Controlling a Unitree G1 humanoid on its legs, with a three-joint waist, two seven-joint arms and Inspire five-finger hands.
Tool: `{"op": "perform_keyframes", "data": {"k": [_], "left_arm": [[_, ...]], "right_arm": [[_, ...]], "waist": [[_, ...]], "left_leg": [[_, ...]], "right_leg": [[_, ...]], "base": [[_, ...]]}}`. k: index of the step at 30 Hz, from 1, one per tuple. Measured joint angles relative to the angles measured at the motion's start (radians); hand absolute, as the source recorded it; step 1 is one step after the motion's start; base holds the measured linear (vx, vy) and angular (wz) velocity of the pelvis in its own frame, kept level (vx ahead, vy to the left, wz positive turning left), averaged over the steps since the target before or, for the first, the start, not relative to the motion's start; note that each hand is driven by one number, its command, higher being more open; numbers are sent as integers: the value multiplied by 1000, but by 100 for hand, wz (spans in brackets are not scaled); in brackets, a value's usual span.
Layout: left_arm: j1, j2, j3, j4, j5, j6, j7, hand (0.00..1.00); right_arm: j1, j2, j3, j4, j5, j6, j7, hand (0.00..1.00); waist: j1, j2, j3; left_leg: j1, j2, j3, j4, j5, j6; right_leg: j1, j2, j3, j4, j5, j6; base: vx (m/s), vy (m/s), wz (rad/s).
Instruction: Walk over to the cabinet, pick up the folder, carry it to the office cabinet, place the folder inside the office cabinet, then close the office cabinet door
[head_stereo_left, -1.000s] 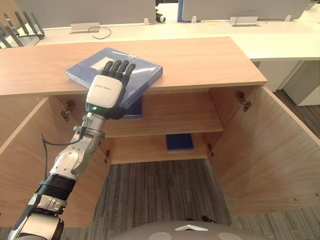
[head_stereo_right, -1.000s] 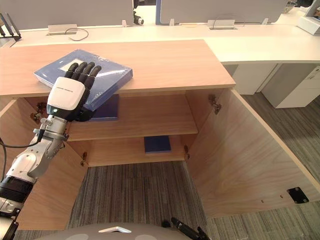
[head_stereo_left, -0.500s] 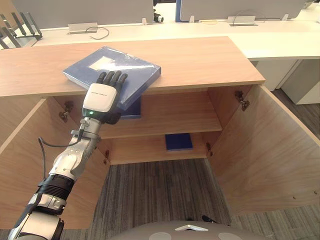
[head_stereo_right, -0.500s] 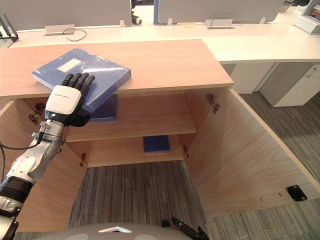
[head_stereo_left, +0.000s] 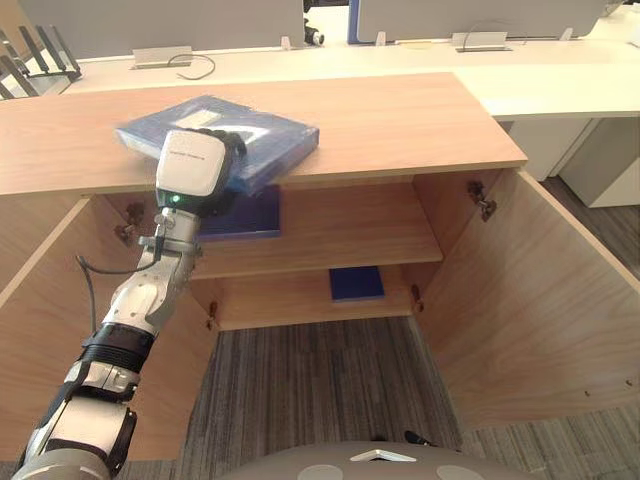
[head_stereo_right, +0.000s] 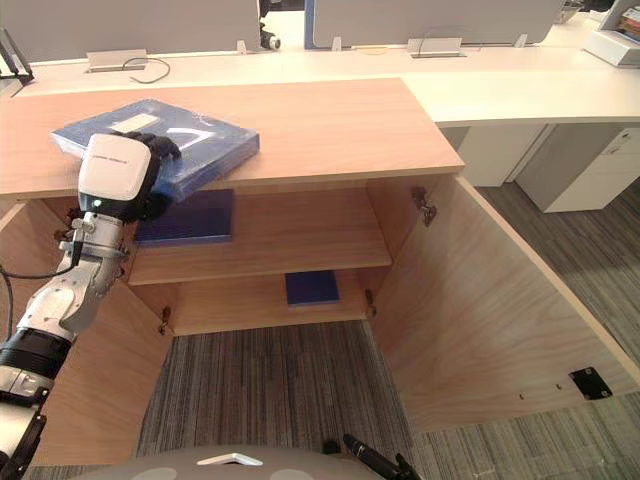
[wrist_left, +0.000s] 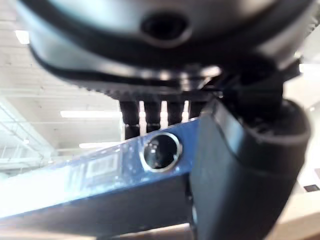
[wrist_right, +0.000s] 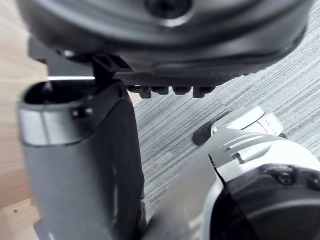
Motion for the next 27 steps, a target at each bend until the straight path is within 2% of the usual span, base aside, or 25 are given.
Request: {"op": "perform_keyframes", "data": {"k": [5,10,12,14,17,19,21,22,23,25,27], "left_arm": [[-4,0,12,0,2,5,22,0],[1,-18,12,-9,2,15,13,0],[49,-63,46,-101,-1,41,-4,0],[148,-150,77,-306,-15,44,-35,0],[250,-209,21,-528,-68,-19,-66,0],[289,-239,-38,-636,-170,-93,-101,0],[317,-259,-119,-750,-381,-181,-184,0],[323,-261,-140,-768,-460,-199,-214,0],[328,-253,-186,-779,-608,-225,-281,0],[333,-201,-242,-777,-843,-238,-409,0],[348,-108,-277,-777,-1056,-237,-537,0]], "right_arm": [[-5,0,-1,1,0,0,-5,100],[-5,0,-3,2,0,0,-9,100],[-7,0,-3,2,1,0,-9,100],[-8,1,-6,4,16,-1,-9,100],[-7,10,-32,23,33,-1,-10,100],[-7,10,-34,24,40,-1,-11,100],[-9,9,-32,24,40,-1,-11,100],[-9,9,-32,25,40,-1,-11,100],[-8,7,-32,25,40,-1,-10,100],[-10,4,-30,25,39,0,-7,100],[-13,-2,-21,32,39,2,-3,100]], "waist": [[-20,1,0],[-20,-1,4],[-21,-1,7],[-16,-1,13],[5,0,14],[11,1,13],[12,0,13],[12,1,13],[14,3,12],[9,8,10],[3,14,9]], "left_leg": [[1,0,3,0,0,0],[1,0,3,0,0,0],[1,-1,0,0,0,0],[-8,2,-7,1,0,0],[-16,1,-15,1,0,0],[-14,1,-22,1,0,0],[-11,0,-26,5,-2,3],[-14,-1,-28,12,-6,6],[-14,-1,-30,16,-9,5],[-14,-1,-38,14,-9,5],[-14,-1,-45,12,-7,2]], "right_leg": [[1,0,2,-1,2,-1],[1,0,1,-2,3,0],[1,-1,0,-2,3,0],[-4,-4,1,-1,3,0],[-8,-6,0,-1,3,0],[-5,-7,-2,3,3,0],[2,-13,-2,6,3,0],[4,-14,-2,7,3,1],[4,-15,-2,12,1,3],[1,-15,-6,23,-4,5],[1,-15,-9,27,-6,7]], "base": [[0,0,0],[0,0,0],[0,0,0],[0,0,6],[-2,-2,9],[-20,-12,8],[-53,-9,3],[-75,-16,1],[-103,-35,5],[-87,-32,6],[-84,-36,8]]}}
